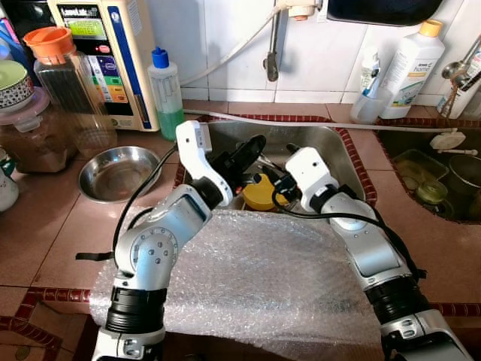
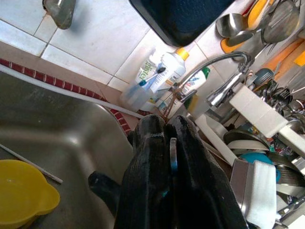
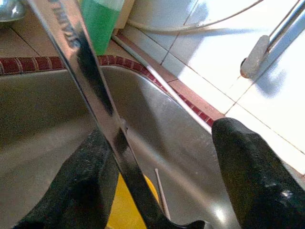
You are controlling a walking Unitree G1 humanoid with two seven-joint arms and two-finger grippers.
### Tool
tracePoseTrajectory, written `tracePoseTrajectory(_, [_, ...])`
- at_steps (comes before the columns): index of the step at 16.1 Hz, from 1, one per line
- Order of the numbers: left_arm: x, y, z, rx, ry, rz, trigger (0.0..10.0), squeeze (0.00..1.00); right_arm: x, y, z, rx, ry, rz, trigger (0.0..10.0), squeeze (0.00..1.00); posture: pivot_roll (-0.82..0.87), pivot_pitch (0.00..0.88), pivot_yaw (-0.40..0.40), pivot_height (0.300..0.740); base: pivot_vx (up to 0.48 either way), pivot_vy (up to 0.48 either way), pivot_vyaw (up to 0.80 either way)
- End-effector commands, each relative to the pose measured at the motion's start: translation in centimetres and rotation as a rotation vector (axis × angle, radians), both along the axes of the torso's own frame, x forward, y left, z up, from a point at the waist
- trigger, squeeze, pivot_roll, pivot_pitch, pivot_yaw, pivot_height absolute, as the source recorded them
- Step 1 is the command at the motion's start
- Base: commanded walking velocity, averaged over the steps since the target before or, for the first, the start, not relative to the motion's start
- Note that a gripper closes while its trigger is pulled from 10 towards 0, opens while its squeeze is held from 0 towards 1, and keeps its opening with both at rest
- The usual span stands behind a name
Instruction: Kitchen organization
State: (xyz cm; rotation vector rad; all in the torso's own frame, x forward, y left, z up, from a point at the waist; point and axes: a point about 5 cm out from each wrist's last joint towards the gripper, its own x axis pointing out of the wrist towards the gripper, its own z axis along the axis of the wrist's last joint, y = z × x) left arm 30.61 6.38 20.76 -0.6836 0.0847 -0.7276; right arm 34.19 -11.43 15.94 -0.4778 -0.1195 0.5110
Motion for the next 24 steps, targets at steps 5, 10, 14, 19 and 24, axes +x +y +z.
tracePoseTrajectory(5, [-0.4, -0.2, 0.3, 0.004, -0.018, -0.017, 0.0, 0.00, 0.3, 0.2, 0.0, 0.001, -0.010, -0.007, 0.0, 0.00, 0.06, 0.058, 0.051, 0.740, 0.000, 0.000, 0.00])
tracePoseTrajectory(10, [-0.6, -0.4, 0.1, 0.013, -0.013, -0.020, 0.0, 0.00, 0.4, 0.2, 0.1, 0.019, -0.016, -0.019, 0.0, 0.00, 0.07, 0.059, 0.047, 0.740, 0.000, 0.000, 0.00])
tracePoseTrajectory(14, [-0.7, -0.5, 0.0, 0.018, -0.009, -0.026, 0.0, 0.00, 0.5, 0.2, 0.1, 0.025, -0.017, -0.025, 0.0, 0.00, 0.07, 0.058, 0.047, 0.740, 0.000, 0.000, 0.00])
tracePoseTrajectory(19, [-0.5, -0.3, -0.2, 0.058, -0.021, 0.004, 4.6, 0.00, 0.6, 0.1, 0.2, 0.030, -0.023, -0.030, 0.0, 0.00, 0.07, 0.057, 0.044, 0.740, 0.000, 0.000, 0.00])
tracePoseTrajectory(24, [0.0, 0.5, -1.2, 0.103, 0.002, 0.078, 10.0, 0.98, 0.7, 0.0, 0.3, 0.041, -0.024, -0.043, 0.0, 0.00, 0.07, 0.056, 0.042, 0.740, 0.000, 0.000, 0.00])
